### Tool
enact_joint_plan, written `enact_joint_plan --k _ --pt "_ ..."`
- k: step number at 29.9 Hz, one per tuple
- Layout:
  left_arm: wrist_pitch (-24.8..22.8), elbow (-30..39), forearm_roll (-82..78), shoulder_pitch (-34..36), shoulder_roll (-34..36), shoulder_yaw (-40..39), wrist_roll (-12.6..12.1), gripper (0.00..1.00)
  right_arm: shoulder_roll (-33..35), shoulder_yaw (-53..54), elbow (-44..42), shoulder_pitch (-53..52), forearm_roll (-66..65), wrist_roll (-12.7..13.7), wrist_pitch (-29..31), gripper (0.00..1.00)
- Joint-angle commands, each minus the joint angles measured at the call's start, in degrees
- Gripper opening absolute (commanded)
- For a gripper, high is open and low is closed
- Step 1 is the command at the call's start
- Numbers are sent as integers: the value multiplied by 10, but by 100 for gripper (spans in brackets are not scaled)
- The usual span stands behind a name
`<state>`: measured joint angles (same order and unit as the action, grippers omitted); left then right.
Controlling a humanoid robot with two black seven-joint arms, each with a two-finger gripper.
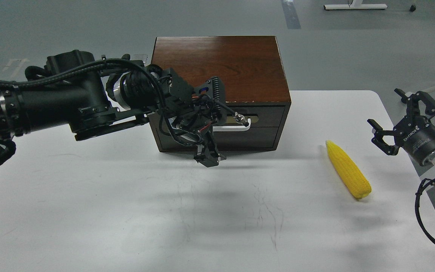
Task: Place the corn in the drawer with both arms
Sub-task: 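Pull the drawer handle toward the robot with the left gripper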
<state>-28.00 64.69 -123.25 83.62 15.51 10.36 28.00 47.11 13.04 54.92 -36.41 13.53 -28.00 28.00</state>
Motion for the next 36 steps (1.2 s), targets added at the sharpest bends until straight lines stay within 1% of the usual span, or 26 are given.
enact_joint_plan --k 1,17,20,29,36 --pt "0 1 -3 0 -2 -1 0 99 1 1 0 0 0 0 0 100" --pt "0 12 -2 -1 -21 0 0 99 3 2 0 5 0 0 0 100" --pt "0 13 -2 2 -25 16 0 99 4 2 0 5 0 0 0 100" --pt "0 31 0 7 -25 19 0 99 3 2 0 7 0 0 0 100" --pt "0 76 2 12 -19 19 0 99 3 3 -1 7 0 0 0 100"
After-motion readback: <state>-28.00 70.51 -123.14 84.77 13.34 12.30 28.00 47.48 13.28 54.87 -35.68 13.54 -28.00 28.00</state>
